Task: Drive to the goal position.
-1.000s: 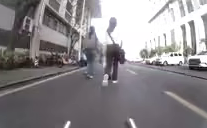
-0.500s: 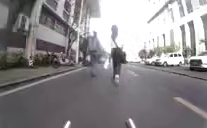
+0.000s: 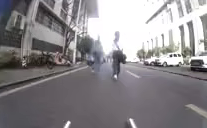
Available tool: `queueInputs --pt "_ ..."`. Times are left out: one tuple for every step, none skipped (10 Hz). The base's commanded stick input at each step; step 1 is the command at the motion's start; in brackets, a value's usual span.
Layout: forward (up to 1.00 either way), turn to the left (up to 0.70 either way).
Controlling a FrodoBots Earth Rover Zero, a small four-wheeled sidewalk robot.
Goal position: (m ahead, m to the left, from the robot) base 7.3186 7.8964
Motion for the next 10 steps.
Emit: queueInputs --pt "0.70 0.00" --pt "0.70 0.00" --pt "0.70 0.00" --pt "0.70 0.00" --pt "0.70 0.00" --pt "0.70 0.00" --pt "0.70 0.00" --pt "0.70 0.00" --pt "0.70 0.00" --pt "0.70 0.00"
